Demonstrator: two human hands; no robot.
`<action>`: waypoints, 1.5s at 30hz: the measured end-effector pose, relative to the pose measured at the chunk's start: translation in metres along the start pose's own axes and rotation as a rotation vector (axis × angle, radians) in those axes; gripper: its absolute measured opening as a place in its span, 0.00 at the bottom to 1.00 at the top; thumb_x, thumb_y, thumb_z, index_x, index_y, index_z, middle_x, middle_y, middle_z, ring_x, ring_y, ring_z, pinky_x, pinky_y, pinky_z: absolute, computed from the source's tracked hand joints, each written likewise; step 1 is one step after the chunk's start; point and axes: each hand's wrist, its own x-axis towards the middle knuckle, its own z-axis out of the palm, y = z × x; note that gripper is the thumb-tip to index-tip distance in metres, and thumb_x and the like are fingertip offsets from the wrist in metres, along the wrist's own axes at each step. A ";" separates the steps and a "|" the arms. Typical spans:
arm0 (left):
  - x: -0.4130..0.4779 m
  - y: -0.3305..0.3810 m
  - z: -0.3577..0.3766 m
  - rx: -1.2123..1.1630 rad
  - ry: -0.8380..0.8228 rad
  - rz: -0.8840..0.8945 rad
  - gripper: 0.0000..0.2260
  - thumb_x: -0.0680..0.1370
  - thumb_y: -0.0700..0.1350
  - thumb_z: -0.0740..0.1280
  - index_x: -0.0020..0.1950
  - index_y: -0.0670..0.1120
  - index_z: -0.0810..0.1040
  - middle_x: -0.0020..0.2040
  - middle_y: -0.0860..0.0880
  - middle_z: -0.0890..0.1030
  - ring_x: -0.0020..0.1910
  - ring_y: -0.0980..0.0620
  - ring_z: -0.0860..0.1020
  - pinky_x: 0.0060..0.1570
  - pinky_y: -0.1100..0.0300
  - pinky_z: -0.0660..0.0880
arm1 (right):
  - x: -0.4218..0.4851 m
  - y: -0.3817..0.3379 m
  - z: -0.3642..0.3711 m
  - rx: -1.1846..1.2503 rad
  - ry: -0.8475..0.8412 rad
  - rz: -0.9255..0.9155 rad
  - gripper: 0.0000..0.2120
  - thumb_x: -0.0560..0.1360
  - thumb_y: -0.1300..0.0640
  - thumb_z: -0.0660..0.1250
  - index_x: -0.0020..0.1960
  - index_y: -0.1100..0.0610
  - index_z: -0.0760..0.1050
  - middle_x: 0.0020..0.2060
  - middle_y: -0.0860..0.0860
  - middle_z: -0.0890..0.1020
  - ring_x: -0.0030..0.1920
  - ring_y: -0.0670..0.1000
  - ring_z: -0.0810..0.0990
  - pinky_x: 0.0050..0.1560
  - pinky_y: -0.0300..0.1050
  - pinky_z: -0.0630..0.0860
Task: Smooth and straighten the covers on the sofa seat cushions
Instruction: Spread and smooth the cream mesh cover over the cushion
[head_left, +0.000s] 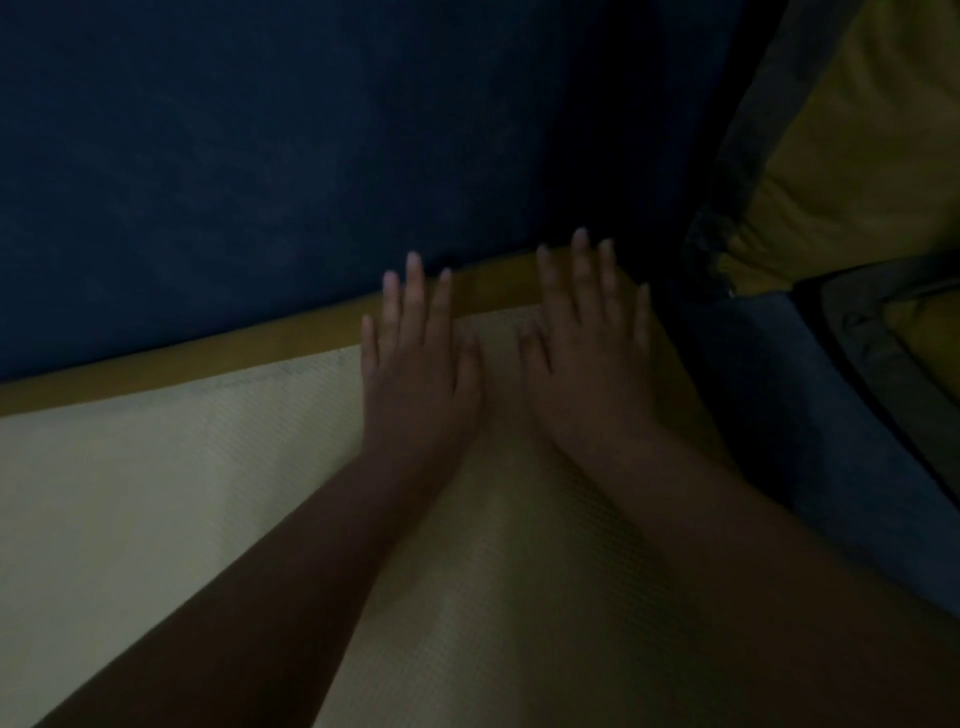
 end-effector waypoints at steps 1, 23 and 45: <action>0.006 0.015 0.001 -0.018 0.072 0.044 0.27 0.81 0.53 0.45 0.79 0.49 0.49 0.80 0.50 0.43 0.77 0.53 0.39 0.76 0.49 0.41 | 0.003 0.004 -0.006 0.011 0.103 0.000 0.29 0.80 0.46 0.45 0.79 0.51 0.43 0.78 0.54 0.41 0.77 0.53 0.38 0.74 0.58 0.37; -0.042 0.039 0.041 0.183 -0.276 0.115 0.30 0.76 0.58 0.34 0.79 0.53 0.43 0.79 0.52 0.41 0.75 0.55 0.35 0.74 0.53 0.36 | -0.059 0.066 -0.002 -0.081 -0.271 -0.005 0.32 0.77 0.41 0.31 0.79 0.48 0.40 0.78 0.50 0.41 0.77 0.51 0.38 0.75 0.56 0.44; -0.144 0.071 0.027 0.166 -0.298 0.058 0.32 0.74 0.61 0.31 0.78 0.56 0.41 0.79 0.50 0.39 0.77 0.50 0.35 0.75 0.50 0.36 | -0.160 0.053 -0.034 -0.145 -0.410 0.065 0.26 0.82 0.44 0.36 0.77 0.46 0.33 0.77 0.50 0.34 0.76 0.52 0.32 0.75 0.62 0.40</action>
